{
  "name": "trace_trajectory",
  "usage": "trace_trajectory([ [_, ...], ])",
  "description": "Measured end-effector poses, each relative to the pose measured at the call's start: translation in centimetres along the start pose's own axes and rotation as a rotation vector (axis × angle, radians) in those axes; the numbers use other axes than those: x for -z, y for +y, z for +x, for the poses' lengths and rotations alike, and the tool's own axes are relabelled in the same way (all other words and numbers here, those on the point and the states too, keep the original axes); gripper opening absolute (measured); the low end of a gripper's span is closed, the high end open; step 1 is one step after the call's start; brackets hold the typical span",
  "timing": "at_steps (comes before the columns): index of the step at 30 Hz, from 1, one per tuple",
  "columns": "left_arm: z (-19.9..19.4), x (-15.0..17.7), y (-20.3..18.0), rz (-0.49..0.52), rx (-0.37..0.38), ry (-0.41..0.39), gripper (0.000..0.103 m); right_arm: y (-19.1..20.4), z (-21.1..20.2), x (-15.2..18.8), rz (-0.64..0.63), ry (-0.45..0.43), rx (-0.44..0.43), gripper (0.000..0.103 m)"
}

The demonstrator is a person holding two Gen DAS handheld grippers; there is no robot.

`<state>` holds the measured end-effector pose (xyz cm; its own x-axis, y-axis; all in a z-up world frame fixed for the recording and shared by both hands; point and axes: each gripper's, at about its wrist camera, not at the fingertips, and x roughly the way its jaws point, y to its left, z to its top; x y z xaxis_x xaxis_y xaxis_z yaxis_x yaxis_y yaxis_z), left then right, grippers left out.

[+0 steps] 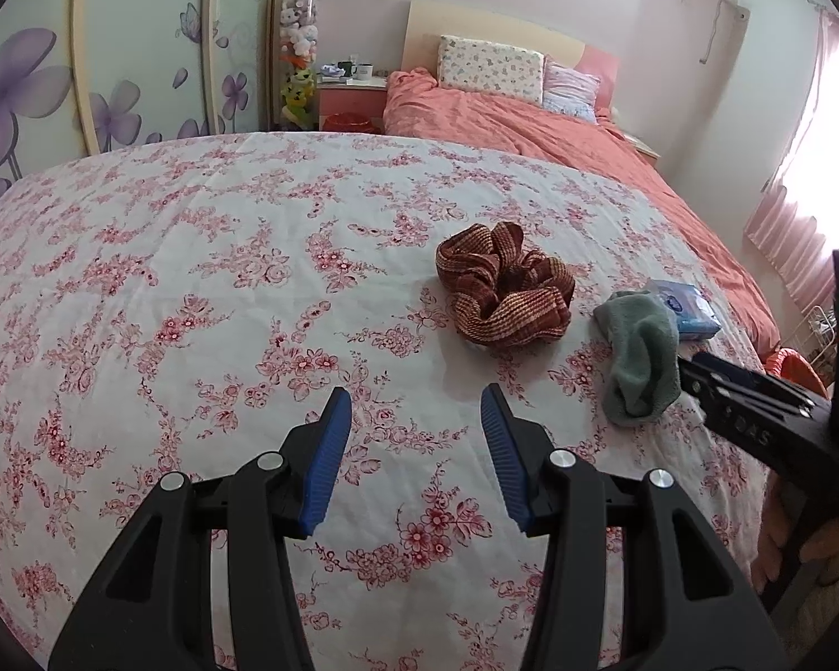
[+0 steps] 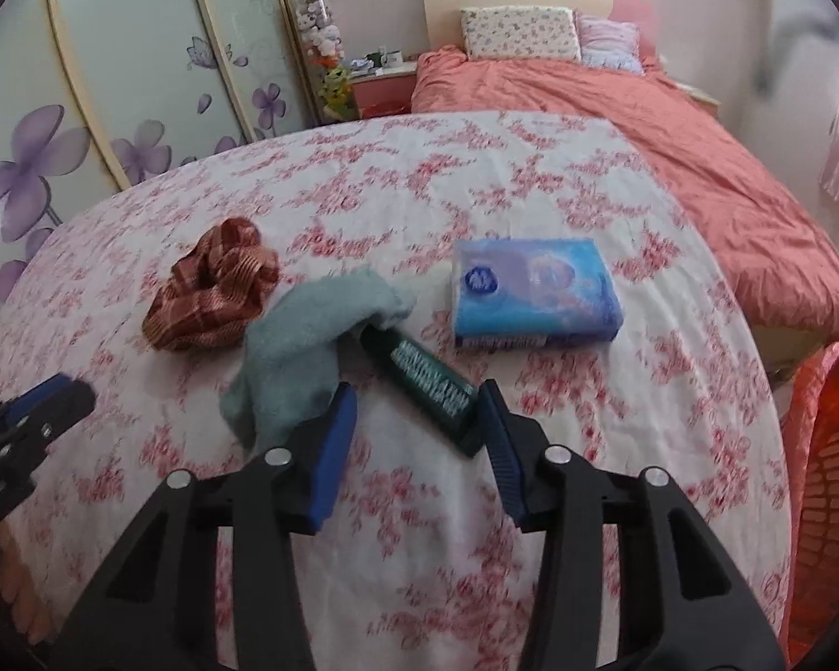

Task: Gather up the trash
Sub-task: 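Grasp the grey sock with the left tool while the right tool grasps the green lip gel tube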

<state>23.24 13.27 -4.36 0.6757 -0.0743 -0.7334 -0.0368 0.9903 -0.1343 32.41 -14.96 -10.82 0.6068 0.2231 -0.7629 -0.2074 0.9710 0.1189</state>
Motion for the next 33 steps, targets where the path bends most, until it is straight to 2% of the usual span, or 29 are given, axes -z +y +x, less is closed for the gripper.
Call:
trace_trajectory([
  [7,0.1,-0.1,0.3,-0.009,0.001,0.006,0.049,-0.3,1.0,-0.4,-0.011,0.027,-0.005,0.045],
  [10,0.1,-0.1,0.2,-0.01,0.002,0.006,0.049,0.1,0.6,0.0,-0.032,0.045,-0.053,0.039],
  [17,0.1,-0.2,-0.5,0.002,0.003,0.006,0.049,1.0,1.3,-0.6,-0.032,0.024,-0.005,0.039],
  [21,0.2,-0.3,-1.1,0.005,0.01,0.007,0.049,1.7,1.6,-0.6,-0.076,0.012,0.04,0.024],
  [28,0.3,-0.5,-3.0,0.024,0.037,0.009,0.049,1.1,0.5,0.4,-0.084,0.013,0.039,0.02],
  [33,0.8,-1.1,-5.9,0.056,0.092,0.014,0.049,-1.5,-1.7,2.0,-0.005,-0.001,0.025,0.02],
])
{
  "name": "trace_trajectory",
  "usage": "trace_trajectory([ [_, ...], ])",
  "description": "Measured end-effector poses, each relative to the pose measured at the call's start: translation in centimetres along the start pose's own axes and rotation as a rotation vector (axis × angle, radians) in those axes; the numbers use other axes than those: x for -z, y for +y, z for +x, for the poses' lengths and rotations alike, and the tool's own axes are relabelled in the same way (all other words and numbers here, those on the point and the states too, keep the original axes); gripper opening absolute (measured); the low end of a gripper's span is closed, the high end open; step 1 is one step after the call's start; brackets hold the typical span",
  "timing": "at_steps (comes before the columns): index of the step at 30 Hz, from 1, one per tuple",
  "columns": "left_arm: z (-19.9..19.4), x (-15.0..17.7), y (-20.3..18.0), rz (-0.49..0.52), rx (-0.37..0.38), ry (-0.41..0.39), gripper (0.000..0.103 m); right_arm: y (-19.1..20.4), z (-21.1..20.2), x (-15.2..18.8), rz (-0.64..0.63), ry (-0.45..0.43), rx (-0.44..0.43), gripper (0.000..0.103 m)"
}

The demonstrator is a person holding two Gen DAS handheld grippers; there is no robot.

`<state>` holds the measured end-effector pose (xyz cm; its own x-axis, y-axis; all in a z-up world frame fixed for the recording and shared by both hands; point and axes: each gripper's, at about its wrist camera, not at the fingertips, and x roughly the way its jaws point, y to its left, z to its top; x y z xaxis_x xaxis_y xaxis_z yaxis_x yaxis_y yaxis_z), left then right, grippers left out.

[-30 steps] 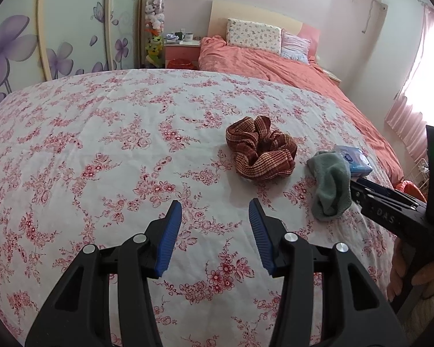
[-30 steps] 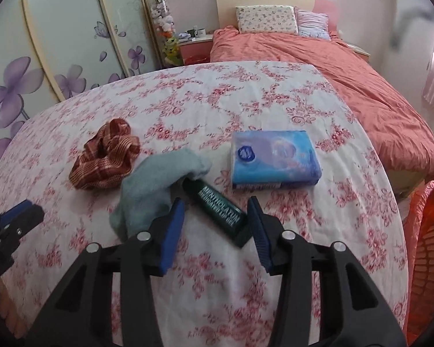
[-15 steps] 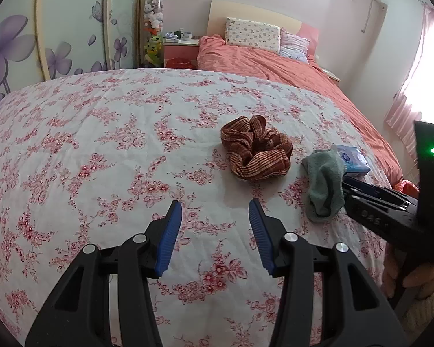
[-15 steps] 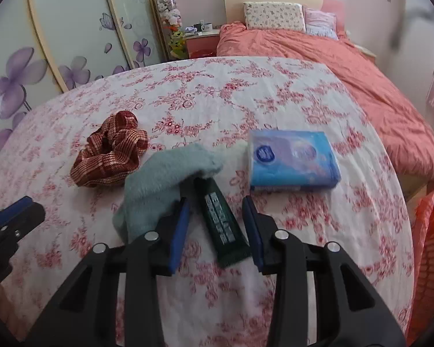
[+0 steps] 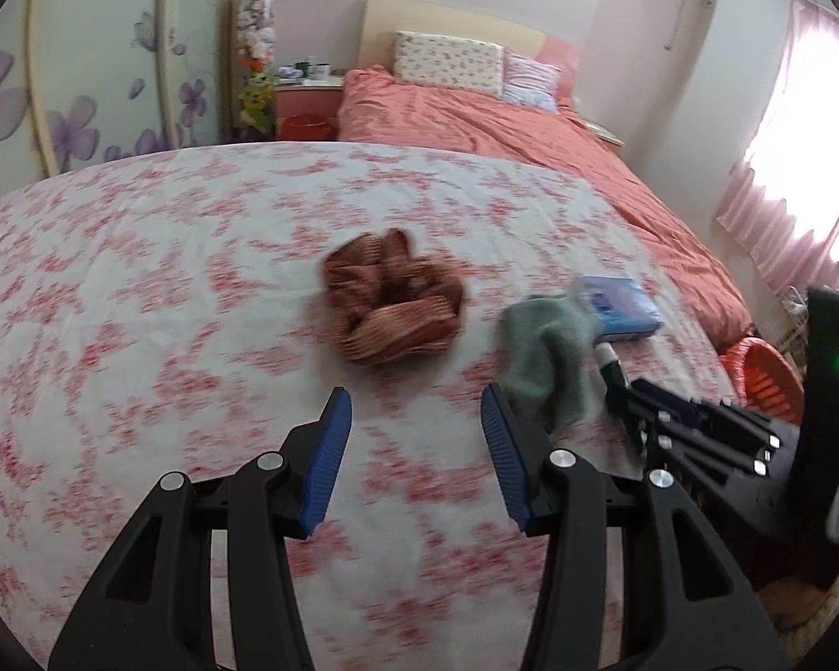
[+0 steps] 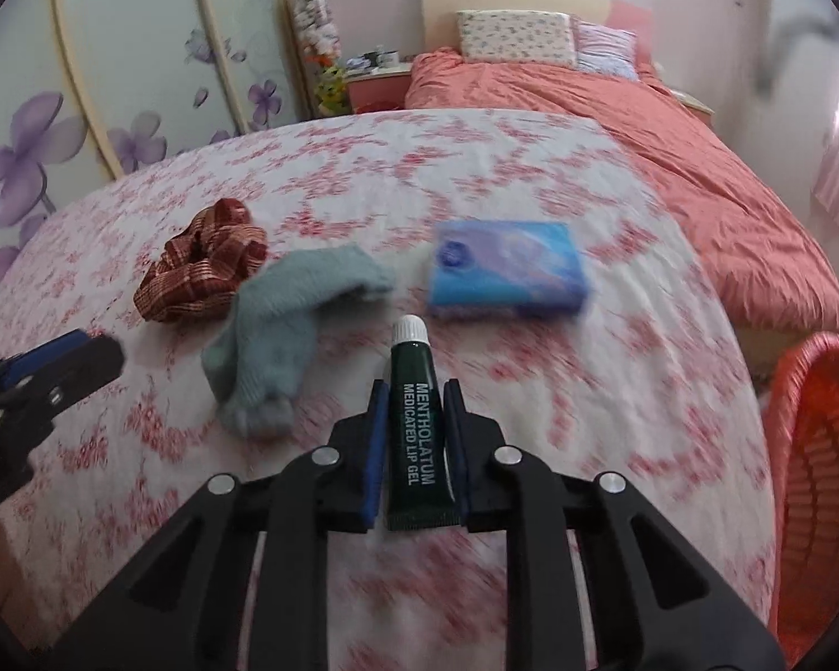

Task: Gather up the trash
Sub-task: 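Grasp the grey sock with the left tool while the right tool grasps the green lip gel tube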

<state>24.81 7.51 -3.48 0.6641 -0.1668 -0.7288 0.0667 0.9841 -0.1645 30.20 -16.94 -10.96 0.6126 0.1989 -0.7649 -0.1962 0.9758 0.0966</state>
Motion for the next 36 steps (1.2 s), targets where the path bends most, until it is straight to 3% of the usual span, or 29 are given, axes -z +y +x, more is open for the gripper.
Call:
trace_trajectory([
  [6,2.0,-1.1,-3.8,0.048,0.03,0.015,0.049,-4.0,-2.6,1.4,0.094,-0.043,0.022,0.02],
  [10,3.7,-1.2,-5.4,0.073,-0.003,0.042,0.049,-6.0,-4.1,2.1,0.136,-0.073,0.027,0.02],
  [14,4.6,-1.2,-6.1,0.071,-0.019,0.055,0.049,-7.4,-5.4,2.9,0.158,-0.089,0.027,0.02],
  [23,4.0,-1.4,-6.6,0.026,0.051,0.037,0.049,-8.7,-6.5,4.2,0.184,-0.101,0.021,0.02],
  [25,4.0,-1.5,-7.1,0.044,0.023,0.021,0.049,-8.9,-6.6,4.3,0.188,-0.104,0.021,0.02],
  [31,6.0,-1.5,-7.6,0.06,-0.034,0.075,0.048,-9.5,-7.2,4.6,0.203,-0.11,0.021,0.02],
  [33,6.3,-1.5,-7.4,0.046,-0.03,0.087,0.042,-9.6,-7.5,4.7,0.208,-0.115,0.023,0.02],
  [35,6.3,-1.4,-7.3,0.043,-0.027,0.093,0.021,-9.8,-7.8,4.9,0.21,-0.121,0.026,0.02],
  [36,6.2,-1.4,-7.2,0.042,-0.024,0.09,0.017,-9.9,-7.9,4.9,0.212,-0.125,0.029,0.02],
])
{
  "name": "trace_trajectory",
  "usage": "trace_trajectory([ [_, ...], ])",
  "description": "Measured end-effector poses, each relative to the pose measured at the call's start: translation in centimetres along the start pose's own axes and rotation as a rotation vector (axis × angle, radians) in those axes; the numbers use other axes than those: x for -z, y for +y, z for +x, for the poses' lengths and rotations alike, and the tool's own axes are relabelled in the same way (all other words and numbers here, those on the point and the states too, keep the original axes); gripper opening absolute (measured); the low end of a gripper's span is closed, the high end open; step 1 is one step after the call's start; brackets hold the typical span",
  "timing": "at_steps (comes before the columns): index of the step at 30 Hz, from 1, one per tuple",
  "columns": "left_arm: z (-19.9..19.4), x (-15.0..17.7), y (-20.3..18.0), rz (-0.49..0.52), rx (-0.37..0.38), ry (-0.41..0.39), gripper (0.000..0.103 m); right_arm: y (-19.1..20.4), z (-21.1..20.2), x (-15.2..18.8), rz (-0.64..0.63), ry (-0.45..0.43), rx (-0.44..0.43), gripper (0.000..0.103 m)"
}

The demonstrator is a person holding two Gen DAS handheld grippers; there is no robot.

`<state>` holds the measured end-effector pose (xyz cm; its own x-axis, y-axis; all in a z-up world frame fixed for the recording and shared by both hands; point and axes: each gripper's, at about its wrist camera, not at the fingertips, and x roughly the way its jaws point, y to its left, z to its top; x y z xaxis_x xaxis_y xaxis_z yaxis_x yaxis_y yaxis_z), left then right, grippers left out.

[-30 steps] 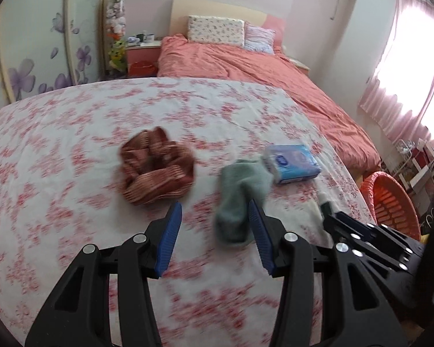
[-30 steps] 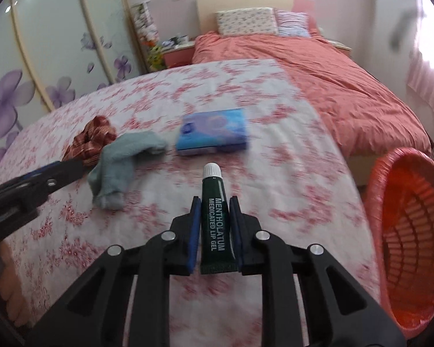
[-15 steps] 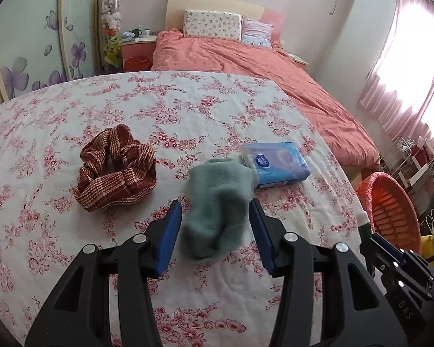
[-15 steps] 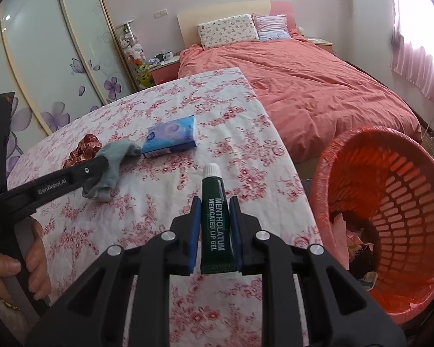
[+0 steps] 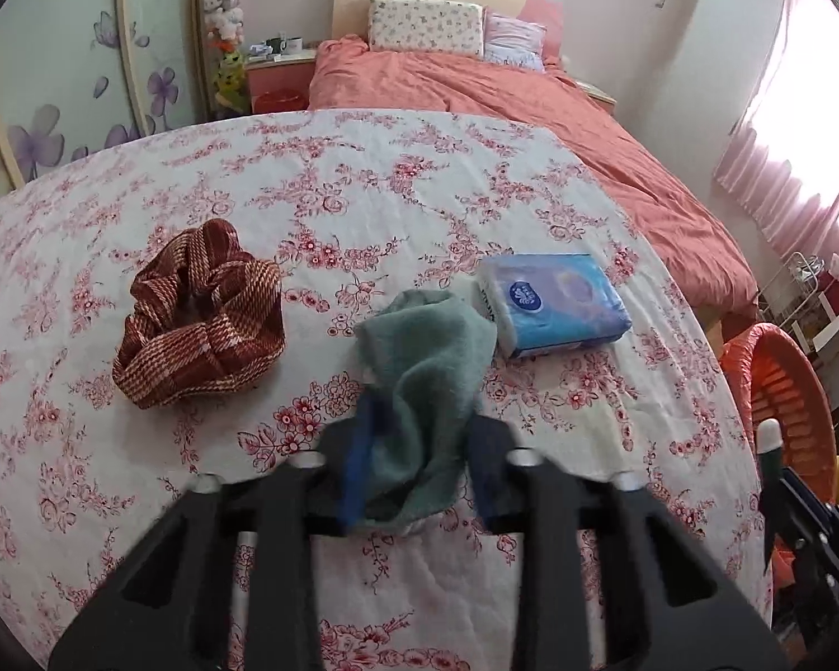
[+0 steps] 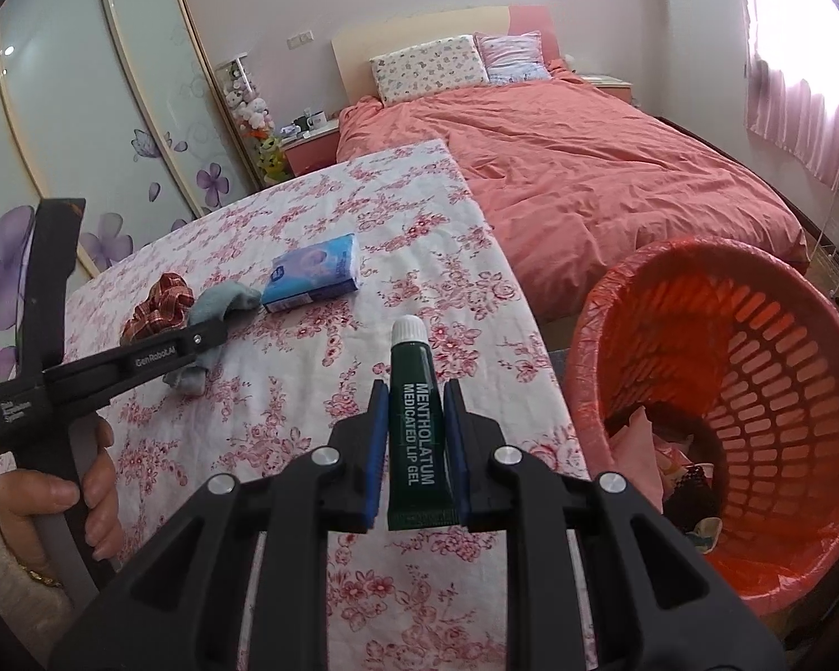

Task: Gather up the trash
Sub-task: 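Grasp the grey sock with the left tool while the right tool grasps the green lip gel tube, then carry the sock and lip gel tube over the orange basket with both tools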

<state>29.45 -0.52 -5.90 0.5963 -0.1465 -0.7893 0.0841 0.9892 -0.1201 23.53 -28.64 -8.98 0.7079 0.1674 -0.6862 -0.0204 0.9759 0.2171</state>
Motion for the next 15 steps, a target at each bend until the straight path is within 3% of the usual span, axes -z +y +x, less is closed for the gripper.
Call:
trace_trajectory([
  [2,-0.6,0.1,-0.1,0.003,0.007,-0.014,0.01,-0.1,-0.4,0.0,0.004,-0.01,0.005,0.02],
  [15,-7.4,0.9,-3.3,0.115,0.029,-0.164,0.008,0.5,-5.1,-0.3,0.011,-0.12,0.025,0.02],
])
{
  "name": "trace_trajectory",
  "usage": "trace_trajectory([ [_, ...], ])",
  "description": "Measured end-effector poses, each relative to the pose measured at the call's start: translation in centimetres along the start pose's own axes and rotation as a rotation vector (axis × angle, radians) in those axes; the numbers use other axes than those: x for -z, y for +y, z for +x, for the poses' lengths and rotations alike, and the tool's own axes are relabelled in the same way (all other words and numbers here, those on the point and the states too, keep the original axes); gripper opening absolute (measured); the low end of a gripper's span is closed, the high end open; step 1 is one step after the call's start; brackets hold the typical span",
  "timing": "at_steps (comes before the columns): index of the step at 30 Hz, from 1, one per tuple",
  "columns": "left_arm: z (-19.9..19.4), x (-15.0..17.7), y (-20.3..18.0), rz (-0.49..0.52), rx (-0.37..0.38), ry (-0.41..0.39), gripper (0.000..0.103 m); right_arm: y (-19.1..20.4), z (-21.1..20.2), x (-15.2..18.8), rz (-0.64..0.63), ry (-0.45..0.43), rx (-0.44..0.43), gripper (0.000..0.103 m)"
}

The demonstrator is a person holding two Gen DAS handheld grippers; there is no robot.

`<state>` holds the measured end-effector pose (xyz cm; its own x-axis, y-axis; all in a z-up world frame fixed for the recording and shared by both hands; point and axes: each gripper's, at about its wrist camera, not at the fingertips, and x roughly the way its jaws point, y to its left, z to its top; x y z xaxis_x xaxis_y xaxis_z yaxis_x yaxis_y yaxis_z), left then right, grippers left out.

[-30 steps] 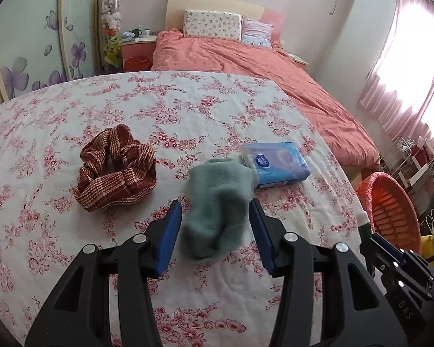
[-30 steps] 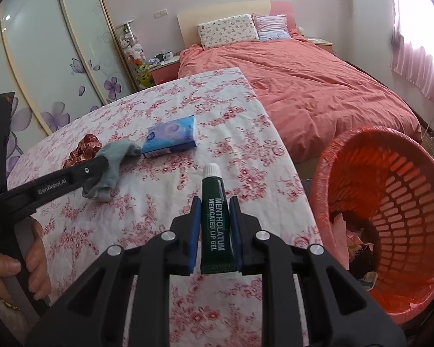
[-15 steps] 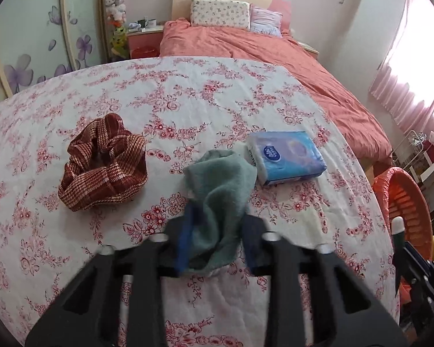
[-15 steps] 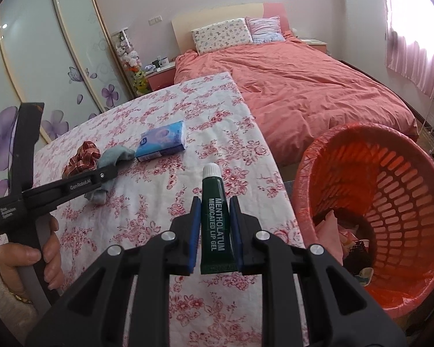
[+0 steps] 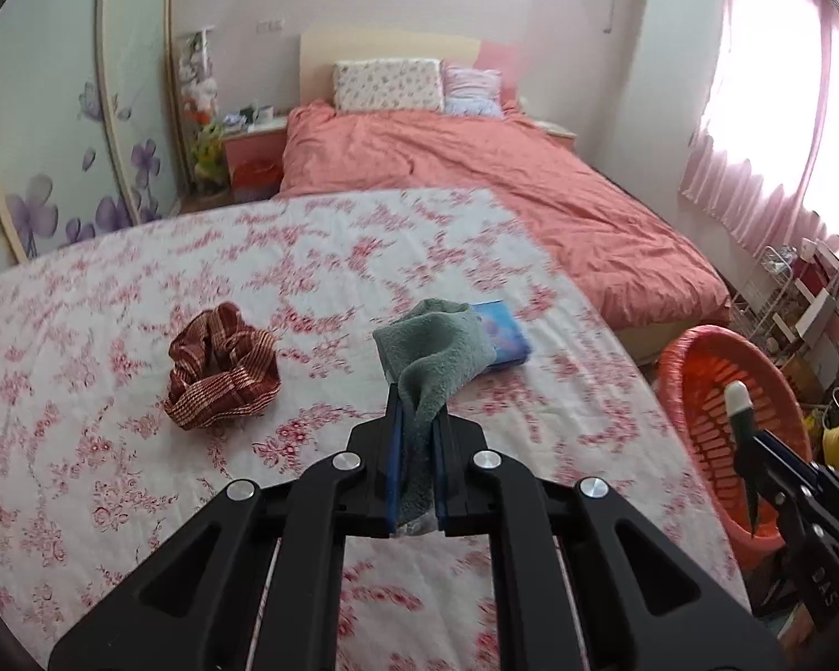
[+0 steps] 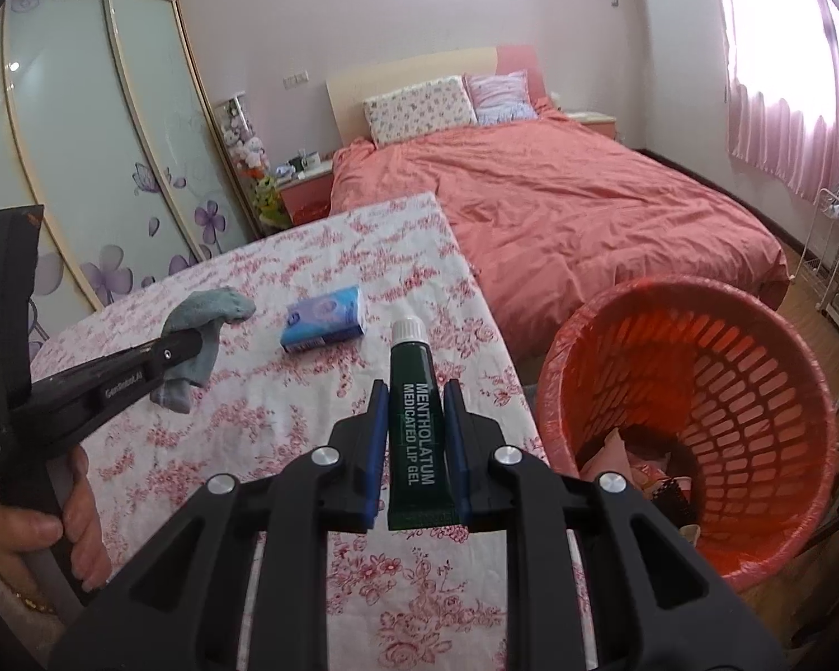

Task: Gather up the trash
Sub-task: 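Carry the sock and lip gel tube over the orange basket with both tools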

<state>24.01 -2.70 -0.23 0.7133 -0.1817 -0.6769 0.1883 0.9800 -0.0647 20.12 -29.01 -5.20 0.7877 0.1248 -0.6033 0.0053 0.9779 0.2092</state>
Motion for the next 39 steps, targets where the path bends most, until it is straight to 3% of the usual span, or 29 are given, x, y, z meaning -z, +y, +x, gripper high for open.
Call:
trace_trajectory([
  [16,-4.2,0.7,-6.0,0.101,0.098,-0.075,0.008,-2.1,-6.6,-0.1,0.028,-0.145,0.074,0.02],
  [31,-3.1,1.8,-13.0,0.161,0.238,-0.045,0.008,-7.1,-8.9,0.5,0.041,-0.219,0.336,0.02],
  [39,-1.8,2.4,-16.5,0.191,0.295,-0.017,0.008,-10.1,-8.1,0.7,0.073,-0.217,0.407,0.02],
])
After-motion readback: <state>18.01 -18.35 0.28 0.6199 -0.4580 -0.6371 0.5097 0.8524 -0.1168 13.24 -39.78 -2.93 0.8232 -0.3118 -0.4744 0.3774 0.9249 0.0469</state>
